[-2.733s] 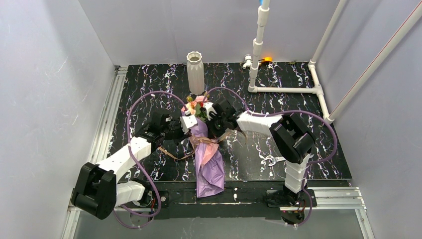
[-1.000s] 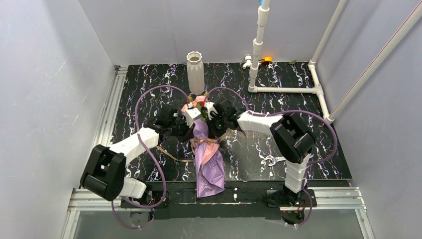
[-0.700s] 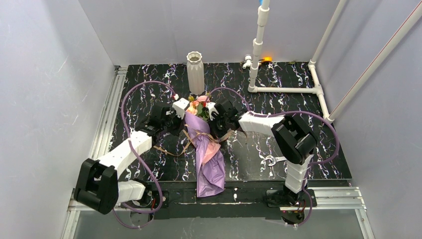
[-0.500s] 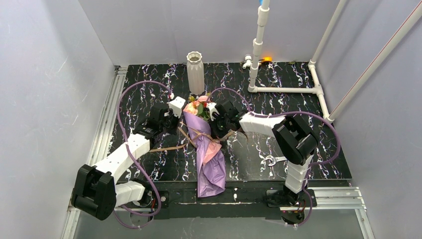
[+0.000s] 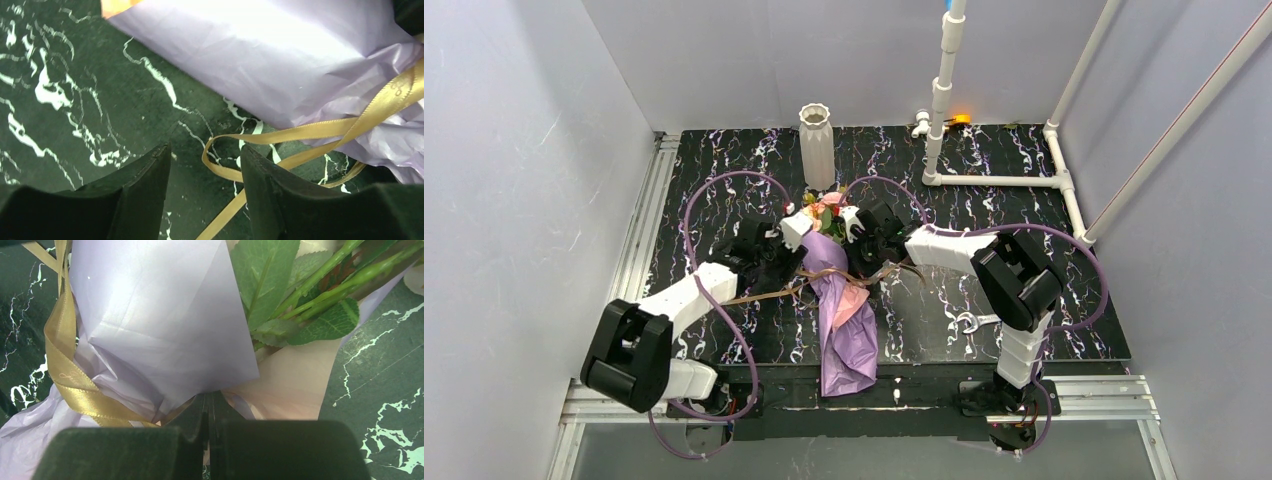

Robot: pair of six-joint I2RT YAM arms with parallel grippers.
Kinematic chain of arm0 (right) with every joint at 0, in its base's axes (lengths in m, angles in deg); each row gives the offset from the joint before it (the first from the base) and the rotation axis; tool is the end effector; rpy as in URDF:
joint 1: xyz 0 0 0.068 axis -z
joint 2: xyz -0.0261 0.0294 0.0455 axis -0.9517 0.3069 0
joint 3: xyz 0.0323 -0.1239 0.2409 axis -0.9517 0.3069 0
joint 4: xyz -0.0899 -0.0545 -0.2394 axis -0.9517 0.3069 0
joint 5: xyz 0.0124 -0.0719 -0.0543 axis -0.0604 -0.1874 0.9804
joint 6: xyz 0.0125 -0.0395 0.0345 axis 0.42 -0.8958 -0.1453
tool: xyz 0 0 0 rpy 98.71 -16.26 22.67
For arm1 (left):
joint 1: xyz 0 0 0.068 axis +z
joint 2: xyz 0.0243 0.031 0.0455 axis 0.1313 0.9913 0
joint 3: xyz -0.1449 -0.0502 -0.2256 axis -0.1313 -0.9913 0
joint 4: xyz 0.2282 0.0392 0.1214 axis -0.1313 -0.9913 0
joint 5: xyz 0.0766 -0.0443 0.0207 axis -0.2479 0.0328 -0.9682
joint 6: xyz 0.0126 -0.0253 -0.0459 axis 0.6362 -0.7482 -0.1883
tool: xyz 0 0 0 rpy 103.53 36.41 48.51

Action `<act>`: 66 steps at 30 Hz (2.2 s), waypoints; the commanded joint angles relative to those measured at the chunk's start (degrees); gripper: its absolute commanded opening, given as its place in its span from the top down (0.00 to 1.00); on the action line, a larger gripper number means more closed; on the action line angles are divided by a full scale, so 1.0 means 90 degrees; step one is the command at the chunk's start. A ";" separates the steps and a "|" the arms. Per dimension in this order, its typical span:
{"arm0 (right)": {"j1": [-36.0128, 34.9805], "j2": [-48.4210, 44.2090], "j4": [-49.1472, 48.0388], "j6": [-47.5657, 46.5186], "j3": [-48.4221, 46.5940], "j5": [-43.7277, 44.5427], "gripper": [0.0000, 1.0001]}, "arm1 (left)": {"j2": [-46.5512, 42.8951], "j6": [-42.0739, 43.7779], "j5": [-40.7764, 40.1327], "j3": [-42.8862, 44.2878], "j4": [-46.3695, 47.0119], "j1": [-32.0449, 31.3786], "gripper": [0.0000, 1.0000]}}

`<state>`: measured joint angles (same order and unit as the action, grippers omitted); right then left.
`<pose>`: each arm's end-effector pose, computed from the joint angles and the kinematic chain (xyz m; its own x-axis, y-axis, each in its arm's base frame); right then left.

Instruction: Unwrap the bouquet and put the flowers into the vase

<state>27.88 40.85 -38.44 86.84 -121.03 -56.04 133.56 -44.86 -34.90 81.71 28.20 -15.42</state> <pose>0.2721 0.2768 0.1640 -0.6226 -0.4750 -0.6218 -0.7295 0.6398 0.2417 0.2462 -0.1085 0.2019 -0.4008 0.4964 -0.7700 0.6169 0.7677 0.1737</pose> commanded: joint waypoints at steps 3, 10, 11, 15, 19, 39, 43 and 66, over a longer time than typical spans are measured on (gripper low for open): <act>0.0053 0.0038 0.0392 -0.0149 0.0001 0.0221 0.99 | 0.0645 0.0922 0.0339 0.0187 0.0462 -0.0258 0.46; 0.0058 0.0105 0.0383 -0.0168 -0.0095 0.0262 0.99 | 0.0925 0.1213 0.0587 0.0172 0.0475 -0.0264 0.45; 0.0062 0.0105 0.0382 -0.0173 -0.0098 0.0275 0.99 | 0.0916 0.1267 0.0570 0.0135 0.0461 -0.0262 0.44; 0.0073 0.0104 0.0364 -0.0179 -0.0062 0.0272 0.99 | 0.0895 0.1758 0.0424 -0.0202 0.0548 -0.0261 0.41; 0.0085 0.0074 0.0362 -0.0179 -0.0016 0.0275 0.99 | 0.1008 0.2343 -0.0272 -0.0640 0.1362 -0.0261 0.40; 0.0102 -0.0072 0.0432 -0.0237 0.0185 0.0252 0.99 | 0.1490 0.1576 -0.2041 0.0488 0.1923 0.0753 0.39; 0.0107 -0.0162 0.0426 -0.0242 0.0276 0.0267 0.99 | 0.1396 0.0890 -0.2067 0.0948 0.1448 0.1111 0.39; 0.0107 -0.0532 0.0219 0.0053 0.0274 0.0165 0.99 | 0.0766 -0.2661 -0.1534 0.2176 -0.3139 0.3441 0.42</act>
<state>28.55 38.60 -37.61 85.99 -119.07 -55.43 144.30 -65.01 -46.83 100.58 8.29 13.37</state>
